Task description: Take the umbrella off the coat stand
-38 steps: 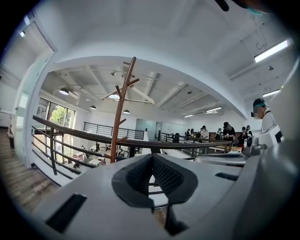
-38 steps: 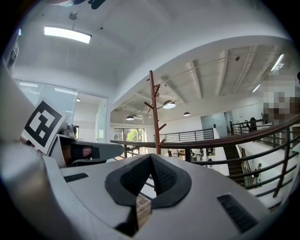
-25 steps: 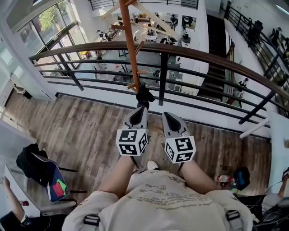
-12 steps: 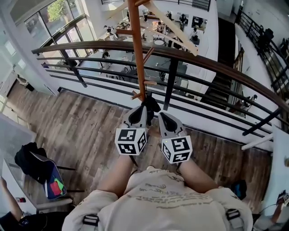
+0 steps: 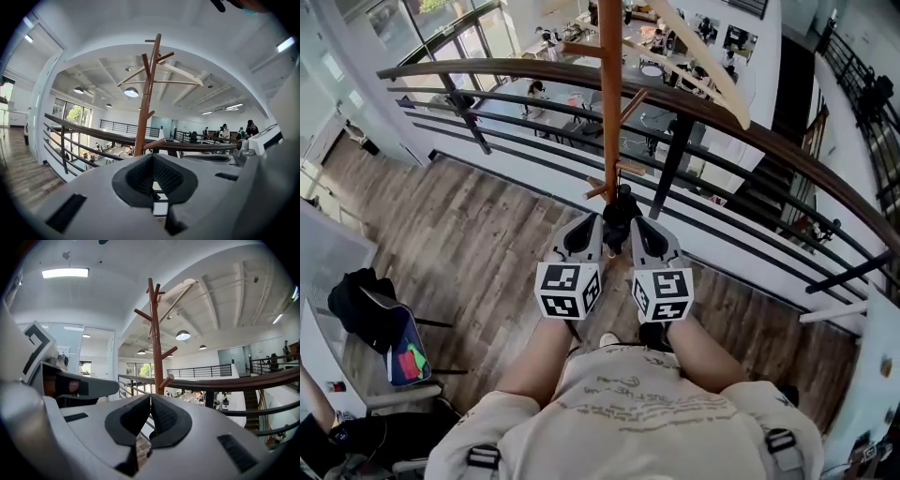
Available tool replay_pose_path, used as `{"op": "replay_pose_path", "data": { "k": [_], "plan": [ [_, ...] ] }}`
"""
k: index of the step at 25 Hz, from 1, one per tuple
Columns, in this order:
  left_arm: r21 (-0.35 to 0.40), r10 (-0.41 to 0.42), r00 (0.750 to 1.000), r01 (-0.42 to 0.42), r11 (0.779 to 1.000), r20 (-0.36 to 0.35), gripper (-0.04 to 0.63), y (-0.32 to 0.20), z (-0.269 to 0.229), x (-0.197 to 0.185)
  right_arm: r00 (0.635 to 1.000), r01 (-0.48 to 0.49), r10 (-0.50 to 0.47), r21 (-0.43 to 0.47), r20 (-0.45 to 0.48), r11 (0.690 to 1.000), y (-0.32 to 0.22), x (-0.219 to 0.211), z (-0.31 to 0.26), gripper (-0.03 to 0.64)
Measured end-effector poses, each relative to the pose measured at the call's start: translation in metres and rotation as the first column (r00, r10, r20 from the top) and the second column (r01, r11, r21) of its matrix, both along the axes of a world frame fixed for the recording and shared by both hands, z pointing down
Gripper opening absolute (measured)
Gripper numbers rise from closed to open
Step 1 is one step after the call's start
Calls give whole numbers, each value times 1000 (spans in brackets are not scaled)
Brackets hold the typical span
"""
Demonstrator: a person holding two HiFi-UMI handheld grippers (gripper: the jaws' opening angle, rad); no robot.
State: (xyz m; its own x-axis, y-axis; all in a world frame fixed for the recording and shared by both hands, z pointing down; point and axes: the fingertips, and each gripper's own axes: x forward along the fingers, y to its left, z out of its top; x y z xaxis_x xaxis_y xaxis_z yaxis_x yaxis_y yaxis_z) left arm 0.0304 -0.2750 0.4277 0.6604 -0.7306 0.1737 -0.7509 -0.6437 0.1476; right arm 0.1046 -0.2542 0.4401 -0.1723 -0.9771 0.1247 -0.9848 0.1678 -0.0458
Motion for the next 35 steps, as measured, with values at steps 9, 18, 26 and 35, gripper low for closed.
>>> {"op": "replay_pose_path", "data": {
  "k": [9,18,26,35],
  "plan": [
    [-11,-93,996,93,996,-3,5,-21,0,-8,999,25,-26,-25,-41,999,-47,-1,21,4],
    [-32,-205,979,205,978,12,5,-41,5,-19,997,35,-39,-66,-60,997,-92,4,40,6],
    [-41,-278,960,280,959,38,5,-51,8,-32,996,-28,17,-133,-88,991,-129,13,64,94],
    [-43,-332,942,334,942,53,5,-59,9,-47,989,-85,61,-179,-136,980,-148,9,80,95]
  ]
}}
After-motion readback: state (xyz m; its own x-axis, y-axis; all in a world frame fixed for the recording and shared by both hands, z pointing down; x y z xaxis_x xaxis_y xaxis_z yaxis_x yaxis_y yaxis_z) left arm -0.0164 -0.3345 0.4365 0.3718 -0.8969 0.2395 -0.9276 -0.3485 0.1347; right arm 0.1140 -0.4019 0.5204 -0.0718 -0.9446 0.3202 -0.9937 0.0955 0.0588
